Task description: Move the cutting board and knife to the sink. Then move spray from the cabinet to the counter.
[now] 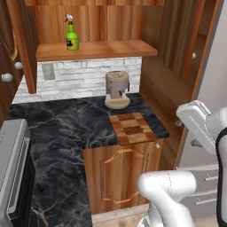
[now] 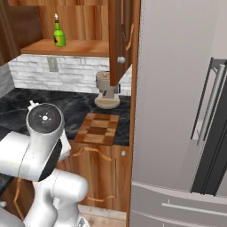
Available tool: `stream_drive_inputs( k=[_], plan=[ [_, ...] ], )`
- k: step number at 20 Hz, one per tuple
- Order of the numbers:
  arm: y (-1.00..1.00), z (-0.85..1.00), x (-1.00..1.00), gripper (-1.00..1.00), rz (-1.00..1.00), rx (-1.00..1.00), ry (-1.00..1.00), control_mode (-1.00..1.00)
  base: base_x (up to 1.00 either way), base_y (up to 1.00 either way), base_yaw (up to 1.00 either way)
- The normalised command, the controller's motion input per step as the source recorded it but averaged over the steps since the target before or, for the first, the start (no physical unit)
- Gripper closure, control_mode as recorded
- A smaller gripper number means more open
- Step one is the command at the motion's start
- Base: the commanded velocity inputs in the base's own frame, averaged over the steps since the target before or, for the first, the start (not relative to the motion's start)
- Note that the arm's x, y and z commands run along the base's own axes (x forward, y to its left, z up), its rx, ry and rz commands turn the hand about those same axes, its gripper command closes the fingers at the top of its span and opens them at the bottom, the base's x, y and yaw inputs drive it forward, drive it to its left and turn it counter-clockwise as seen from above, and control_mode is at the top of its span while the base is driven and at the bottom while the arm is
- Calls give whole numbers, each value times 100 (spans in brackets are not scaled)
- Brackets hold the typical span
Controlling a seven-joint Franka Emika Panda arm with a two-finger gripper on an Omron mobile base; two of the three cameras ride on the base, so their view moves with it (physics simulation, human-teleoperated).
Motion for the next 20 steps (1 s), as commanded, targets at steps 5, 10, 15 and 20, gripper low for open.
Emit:
stream_drive_inputs(
  k=[5, 10, 15, 20],
  plan=[
    [-13, -41, -20, -100, 2, 29, -16, -100, 0, 0, 0],
    [-1, -60, -10, -100, 0, 11, -42, -100, 0, 0, 0],
    [0, -74, -9, -100, 0, 0, -54, -100, 0, 0, 0],
    [0, -69, 7, -100, 0, 4, -25, -100, 0, 0, 0]
  ],
)
